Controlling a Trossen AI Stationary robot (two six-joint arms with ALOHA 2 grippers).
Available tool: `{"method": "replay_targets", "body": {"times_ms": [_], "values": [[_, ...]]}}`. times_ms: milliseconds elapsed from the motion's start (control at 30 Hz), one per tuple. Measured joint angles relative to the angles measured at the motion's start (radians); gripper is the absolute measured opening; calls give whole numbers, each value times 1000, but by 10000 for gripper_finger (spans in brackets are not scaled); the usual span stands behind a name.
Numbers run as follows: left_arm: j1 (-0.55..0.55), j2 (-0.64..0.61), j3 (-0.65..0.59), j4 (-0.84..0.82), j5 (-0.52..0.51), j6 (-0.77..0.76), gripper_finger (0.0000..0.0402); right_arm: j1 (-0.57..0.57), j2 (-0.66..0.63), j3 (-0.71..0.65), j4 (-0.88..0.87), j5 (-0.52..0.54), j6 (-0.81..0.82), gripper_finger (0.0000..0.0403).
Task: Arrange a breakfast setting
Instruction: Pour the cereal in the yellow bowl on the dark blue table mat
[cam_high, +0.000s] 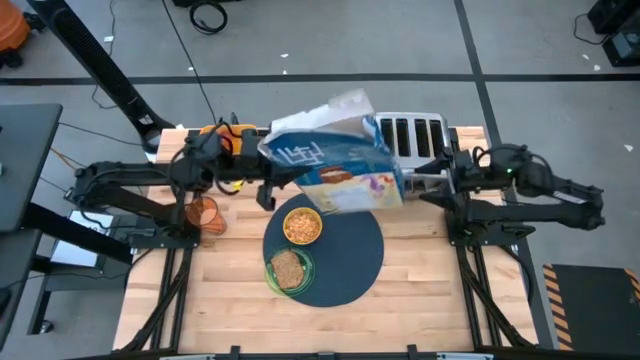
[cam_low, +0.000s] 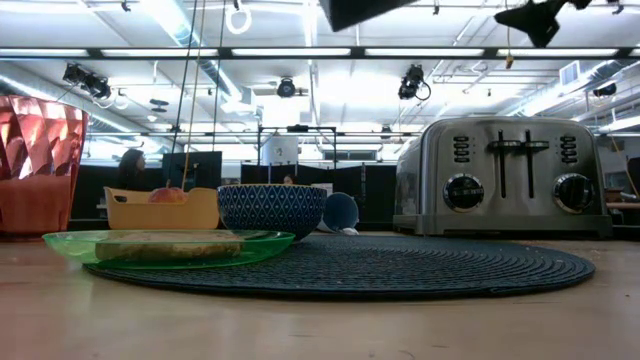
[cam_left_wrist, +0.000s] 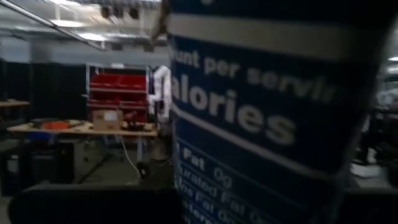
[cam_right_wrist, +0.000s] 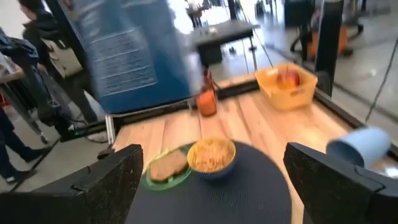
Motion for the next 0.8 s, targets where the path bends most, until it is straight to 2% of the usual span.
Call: {"method": "replay_targets", "body": {"times_ms": [200, 500, 633, 800], "values": [[-82, -30, 0, -68, 88, -67, 88, 57, 84, 134, -111, 50, 68, 380], [-210, -51, 0, -272, 163, -94, 88, 162, 304, 341, -18, 181, -3, 364], [-252, -114, 0, -428, 213, -64, 88, 254, 445, 450, 25, 278, -11, 360], [-331, -209, 2, -624, 217, -1, 88, 386, 627, 584, 119, 447, -55, 354]]}}
